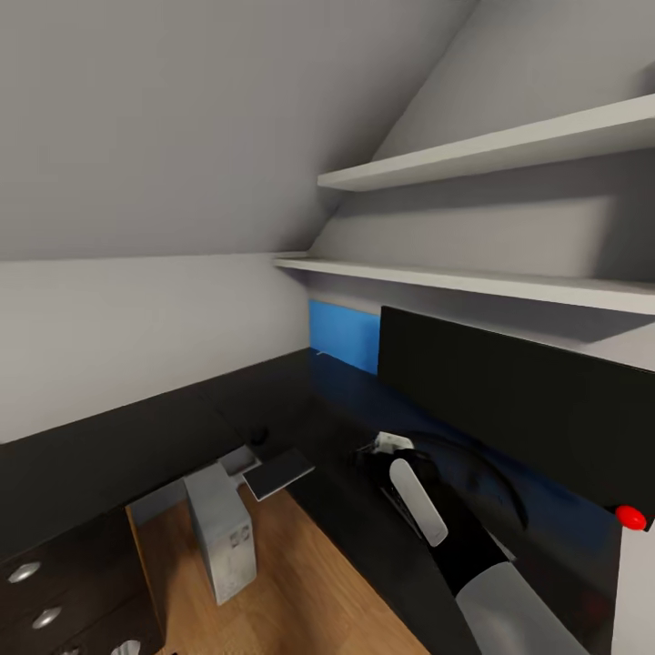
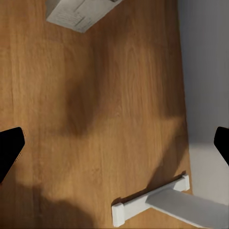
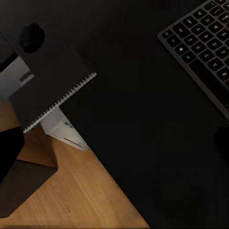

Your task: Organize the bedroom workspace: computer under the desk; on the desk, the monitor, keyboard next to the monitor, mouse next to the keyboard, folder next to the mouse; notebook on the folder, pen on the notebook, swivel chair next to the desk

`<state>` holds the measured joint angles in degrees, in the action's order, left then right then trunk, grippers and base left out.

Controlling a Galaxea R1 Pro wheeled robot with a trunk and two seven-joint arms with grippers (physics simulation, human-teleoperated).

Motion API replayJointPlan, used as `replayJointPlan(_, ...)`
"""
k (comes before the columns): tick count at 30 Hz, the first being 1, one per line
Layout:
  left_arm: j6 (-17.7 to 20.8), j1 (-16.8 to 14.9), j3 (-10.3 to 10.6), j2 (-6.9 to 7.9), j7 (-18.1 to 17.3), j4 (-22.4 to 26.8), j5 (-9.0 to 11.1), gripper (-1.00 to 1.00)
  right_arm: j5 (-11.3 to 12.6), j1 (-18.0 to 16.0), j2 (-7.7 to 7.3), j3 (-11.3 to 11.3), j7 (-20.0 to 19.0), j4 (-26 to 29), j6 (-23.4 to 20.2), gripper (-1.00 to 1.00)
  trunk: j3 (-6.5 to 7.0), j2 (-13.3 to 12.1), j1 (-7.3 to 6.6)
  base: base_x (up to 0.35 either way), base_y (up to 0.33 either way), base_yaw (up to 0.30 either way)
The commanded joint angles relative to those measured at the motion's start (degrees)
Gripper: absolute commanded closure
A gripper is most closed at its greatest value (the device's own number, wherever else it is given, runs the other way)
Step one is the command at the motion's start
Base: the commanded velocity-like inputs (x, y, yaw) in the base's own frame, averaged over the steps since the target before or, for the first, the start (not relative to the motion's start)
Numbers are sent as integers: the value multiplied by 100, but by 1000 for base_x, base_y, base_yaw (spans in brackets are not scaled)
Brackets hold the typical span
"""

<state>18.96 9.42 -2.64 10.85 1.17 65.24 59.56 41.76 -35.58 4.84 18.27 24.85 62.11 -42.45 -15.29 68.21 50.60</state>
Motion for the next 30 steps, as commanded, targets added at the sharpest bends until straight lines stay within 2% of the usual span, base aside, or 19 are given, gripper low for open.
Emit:
replayJointPlan(1, 14, 12, -9, -7, 13, 13, 49, -100, 61, -8, 14, 9, 113, -6, 5, -100, 12, -37, -22, 0, 0, 279)
replayJointPlan(5, -22, 35, -9, -23, 15, 18, 42, -100, 61, -22, 65, 10, 374, -28, 108, -100, 84, -197, -110, 0, 0, 279)
replayJointPlan(10, -68, 49, 0, -43, 45, 20, 25, -100, 67, -33, 108, 12, 982, -44, 445, -100, 174, -398, -219, 0, 0, 279)
replayJointPlan(11, -92, 51, 12, -86, 219, 22, 0, -100, 68, -35, 117, 21, 1160, -48, 535, -100, 191, -438, -241, 0, 0, 279)
replayJointPlan(19, -154, 51, 40, -155, 726, 23, -16, -100, 68, -39, 122, 21, 1270, -53, 588, -100, 327, -759, -417, 0, 0, 279)
replayJointPlan(30, -194, 51, 52, -201, 865, 21, -15, -100, 70, -44, 150, 19, 1301, -126, 611, -100, 521, -1200, -659, 0, 0, 279)
